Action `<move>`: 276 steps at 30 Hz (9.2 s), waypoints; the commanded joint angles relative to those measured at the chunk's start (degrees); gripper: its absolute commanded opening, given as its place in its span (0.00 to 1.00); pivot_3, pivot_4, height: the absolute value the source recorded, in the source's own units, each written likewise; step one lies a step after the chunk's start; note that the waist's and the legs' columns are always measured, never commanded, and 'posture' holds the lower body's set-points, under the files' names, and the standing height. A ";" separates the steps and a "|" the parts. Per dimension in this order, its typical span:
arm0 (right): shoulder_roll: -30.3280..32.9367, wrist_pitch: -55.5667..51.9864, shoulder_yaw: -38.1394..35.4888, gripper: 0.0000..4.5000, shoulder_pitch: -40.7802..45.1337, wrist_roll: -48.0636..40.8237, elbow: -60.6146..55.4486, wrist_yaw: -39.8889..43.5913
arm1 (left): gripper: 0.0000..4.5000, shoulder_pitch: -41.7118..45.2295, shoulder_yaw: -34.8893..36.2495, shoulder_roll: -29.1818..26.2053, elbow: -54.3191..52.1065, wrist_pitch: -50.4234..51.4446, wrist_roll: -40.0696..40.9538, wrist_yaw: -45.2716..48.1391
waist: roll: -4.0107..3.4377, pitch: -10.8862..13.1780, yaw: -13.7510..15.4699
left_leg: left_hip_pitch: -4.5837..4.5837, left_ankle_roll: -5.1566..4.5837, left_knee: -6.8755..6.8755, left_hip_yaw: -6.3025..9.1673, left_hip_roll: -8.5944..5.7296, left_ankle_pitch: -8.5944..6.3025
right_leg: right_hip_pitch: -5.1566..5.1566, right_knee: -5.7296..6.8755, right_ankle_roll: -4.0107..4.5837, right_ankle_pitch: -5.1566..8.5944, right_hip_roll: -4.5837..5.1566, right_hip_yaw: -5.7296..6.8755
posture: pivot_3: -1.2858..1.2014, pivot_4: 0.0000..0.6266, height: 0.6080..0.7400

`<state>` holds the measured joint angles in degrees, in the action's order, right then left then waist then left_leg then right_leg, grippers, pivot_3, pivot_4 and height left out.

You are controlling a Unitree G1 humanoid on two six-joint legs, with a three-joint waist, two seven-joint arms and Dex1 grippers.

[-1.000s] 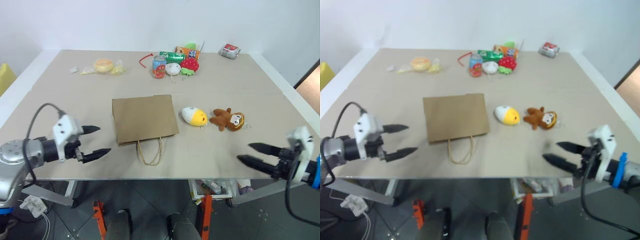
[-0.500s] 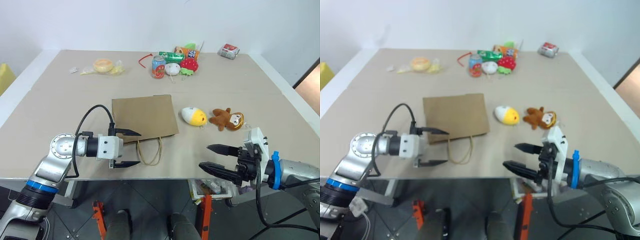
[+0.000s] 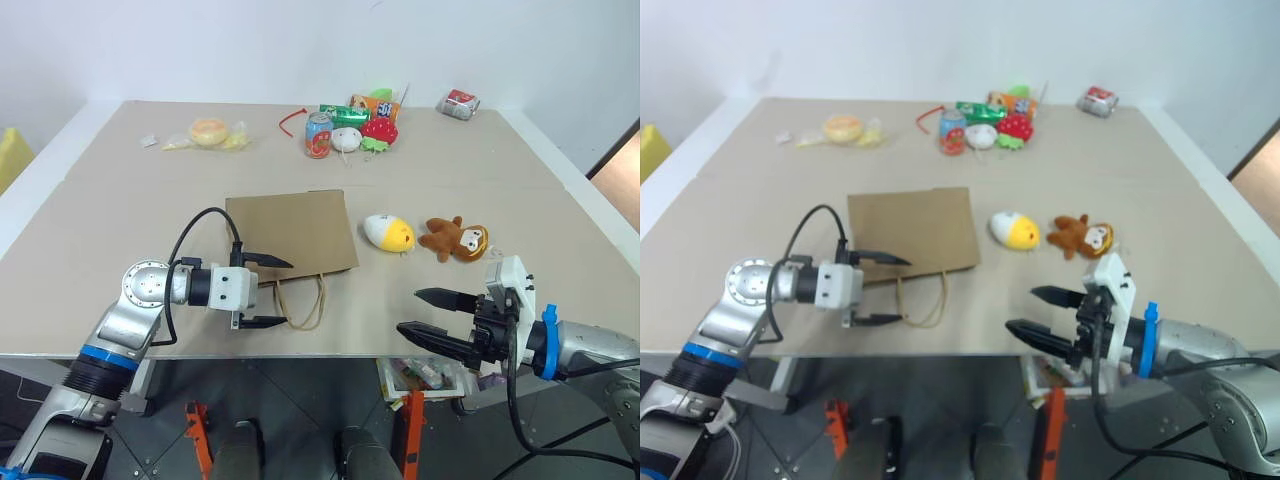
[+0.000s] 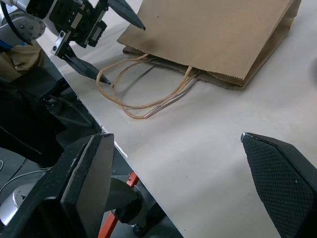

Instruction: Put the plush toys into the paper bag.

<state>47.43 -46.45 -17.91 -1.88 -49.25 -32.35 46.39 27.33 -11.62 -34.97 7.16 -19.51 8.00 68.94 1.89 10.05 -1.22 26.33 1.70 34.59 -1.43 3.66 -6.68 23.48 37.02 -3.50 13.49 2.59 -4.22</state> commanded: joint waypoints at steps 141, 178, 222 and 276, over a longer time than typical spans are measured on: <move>-39.04 2.41 35.36 0.01 36.99 45.90 40.88 -24.23 | 0.00 8.28 9.34 17.15 -23.25 26.14 17.78 -20.72 | -0.03 -0.01 -0.45 | 0.09 -0.01 -0.26 0.46 0.01 0.19 | 0.15 0.05 0.14 -0.16 -0.36 0.02 | 0.52 0.24 1.00; -24.06 -0.77 5.74 0.01 25.86 20.50 18.37 -9.40 | 0.00 -1.57 8.36 16.48 -13.45 18.74 14.80 -17.38 | -0.07 0.01 -0.36 | 0.40 -0.04 -0.34 0.44 0.04 0.21 | 0.47 0.05 0.03 -0.06 -0.37 0.02 | 0.52 0.24 1.00; -11.19 18.37 8.55 0.24 35.88 41.64 55.43 -20.11 | 0.00 0.20 10.10 15.01 -18.97 25.01 18.98 -20.34 | -0.12 0.04 -0.24 | 0.21 -0.07 -0.12 0.37 -0.07 0.23 | 0.22 0.04 -0.08 -0.15 -0.38 -0.20 | 0.52 0.24 1.00; -34.28 11.31 25.66 0.01 43.77 31.27 36.67 -15.53 | 0.00 1.97 10.26 15.68 -17.88 26.48 20.09 -18.81 | -0.33 0.19 -0.18 | 0.21 -0.03 -0.16 0.49 -0.01 0.22 | 0.26 0.04 0.02 -0.16 -0.53 -0.19 | 0.52 0.24 1.00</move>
<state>13.95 -35.97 9.08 40.22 -18.29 4.68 32.24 28.06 -1.83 -19.16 -9.52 7.65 27.70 50.11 1.57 10.24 -1.39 26.54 1.67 34.42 -0.93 3.67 -6.46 23.74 37.07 -3.48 13.33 2.02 -4.41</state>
